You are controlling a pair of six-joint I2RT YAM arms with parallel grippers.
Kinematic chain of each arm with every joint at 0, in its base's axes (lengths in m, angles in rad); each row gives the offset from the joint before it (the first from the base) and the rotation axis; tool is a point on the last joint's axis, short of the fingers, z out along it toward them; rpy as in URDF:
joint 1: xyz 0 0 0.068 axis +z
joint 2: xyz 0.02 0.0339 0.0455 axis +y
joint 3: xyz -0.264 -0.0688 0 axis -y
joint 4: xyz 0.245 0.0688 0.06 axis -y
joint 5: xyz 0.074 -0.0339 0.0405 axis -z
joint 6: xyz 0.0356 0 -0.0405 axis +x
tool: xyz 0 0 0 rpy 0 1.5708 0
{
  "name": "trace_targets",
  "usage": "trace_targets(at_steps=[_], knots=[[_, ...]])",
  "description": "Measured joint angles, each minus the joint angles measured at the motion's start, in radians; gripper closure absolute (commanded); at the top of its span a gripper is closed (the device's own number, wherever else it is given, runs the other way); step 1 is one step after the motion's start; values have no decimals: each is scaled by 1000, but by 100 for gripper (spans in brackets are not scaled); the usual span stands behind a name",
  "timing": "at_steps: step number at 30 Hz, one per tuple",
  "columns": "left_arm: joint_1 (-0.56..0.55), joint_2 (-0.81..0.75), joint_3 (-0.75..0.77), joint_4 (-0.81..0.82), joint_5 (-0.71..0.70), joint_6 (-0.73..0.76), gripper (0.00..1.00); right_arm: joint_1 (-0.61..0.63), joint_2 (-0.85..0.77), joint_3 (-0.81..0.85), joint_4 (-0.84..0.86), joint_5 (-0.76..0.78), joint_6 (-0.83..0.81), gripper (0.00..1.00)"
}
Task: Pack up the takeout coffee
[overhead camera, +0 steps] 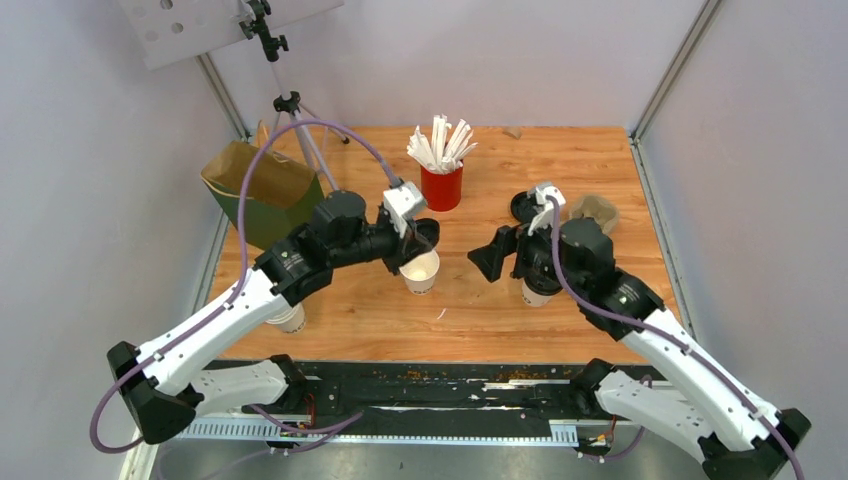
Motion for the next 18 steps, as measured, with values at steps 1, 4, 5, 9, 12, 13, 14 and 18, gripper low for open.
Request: trace_targets(at_steps=[1,4,5,9,12,13,14,18], knots=[[29,0,0,31,16,-74,100,0,-30,-27,34,8,-23,7],[82,0,3,108,48,-259,100,0,-119,-103,163,10,-109,7],[89,0,8,133,67,-331,100,0,-146,-126,212,2,-144,7],[102,2,19,240,132,-575,100,0,-221,-190,381,-66,-286,6],[107,2,12,359,170,-770,100,6,-245,-218,497,-148,-395,4],[107,-1,5,402,177,-827,100,9,-247,-221,528,-172,-426,4],[107,-4,-4,435,180,-869,100,13,-247,-222,559,-191,-454,1],[108,-31,-79,593,183,-1069,100,25,-234,-222,654,-242,-537,0]])
